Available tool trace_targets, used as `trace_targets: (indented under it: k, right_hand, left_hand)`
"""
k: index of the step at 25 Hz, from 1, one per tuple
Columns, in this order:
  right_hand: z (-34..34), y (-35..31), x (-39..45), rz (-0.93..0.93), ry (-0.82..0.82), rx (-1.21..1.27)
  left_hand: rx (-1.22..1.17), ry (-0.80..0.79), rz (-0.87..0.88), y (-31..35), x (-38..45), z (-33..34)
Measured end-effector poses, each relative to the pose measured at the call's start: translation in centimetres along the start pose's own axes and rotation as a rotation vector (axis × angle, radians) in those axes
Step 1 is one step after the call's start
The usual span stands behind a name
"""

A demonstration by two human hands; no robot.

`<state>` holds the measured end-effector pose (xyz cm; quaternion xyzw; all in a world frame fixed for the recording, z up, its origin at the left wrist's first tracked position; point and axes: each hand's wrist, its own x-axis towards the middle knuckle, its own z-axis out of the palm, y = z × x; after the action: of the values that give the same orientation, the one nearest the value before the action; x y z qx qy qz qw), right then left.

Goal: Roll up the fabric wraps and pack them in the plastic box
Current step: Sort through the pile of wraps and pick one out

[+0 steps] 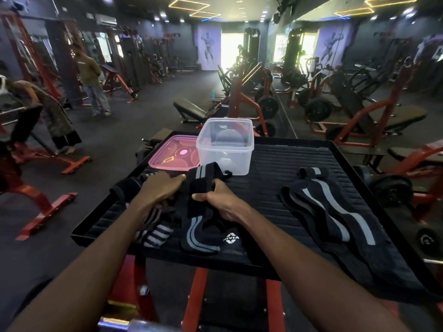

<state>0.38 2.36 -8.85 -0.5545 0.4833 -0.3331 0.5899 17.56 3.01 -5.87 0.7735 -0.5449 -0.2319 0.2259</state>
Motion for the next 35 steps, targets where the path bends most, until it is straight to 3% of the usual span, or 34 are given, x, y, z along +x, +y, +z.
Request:
trace_targets:
  k: [2, 4, 8, 11, 16, 20, 22, 29, 35]
  right_hand:
    - [-0.5, -0.6, -0.6, -0.051, 0.114, -0.165]
    - [-1.7, -2.4, -1.5, -0.105, 0.208, -0.332]
    - [-5.8, -5.4, -3.4, -0.153, 0.419, -0.566]
    - [-9.3, -6.0, -4.9, -0.142, 0.516, -0.605]
    - [-17.1, -6.0, -6.5, -0.013, 0.77, -0.794]
    - [-23.5, -3.0, -6.9, 0.386, 0.704, -0.852]
    - [-25.1, -0.6, -6.7, 0.461, 0.62, -0.82]
    - [-24.3, 1.3, -6.6, 0.332, 0.607, -0.77]
    - [-21.8, 1.1, -6.5, 0.192, 0.517, -0.285]
  left_hand:
    - [0.145, 0.261, 0.183, 1.9, -0.5, 1.0]
    - [0.129, 0.301, 0.257, 4.7, -0.7, 1.8]
    - [0.16, 0.255, 0.33, 10.8, -1.1, 3.6]
    - [0.192, 0.21, 0.409, 14.0, -1.8, 5.6]
    - [0.192, 0.0, 0.406, 18.9, -4.6, 9.7]
    - [-0.126, -0.434, 0.194, 21.2, -6.7, 13.3]
    - [-0.228, -0.525, 0.129, 21.7, -7.7, 15.0]
    - [-0.34, -0.225, 0.18, 20.8, -6.7, 15.7]
    - [-0.148, -0.202, 0.238, 17.8, -3.5, 11.7]
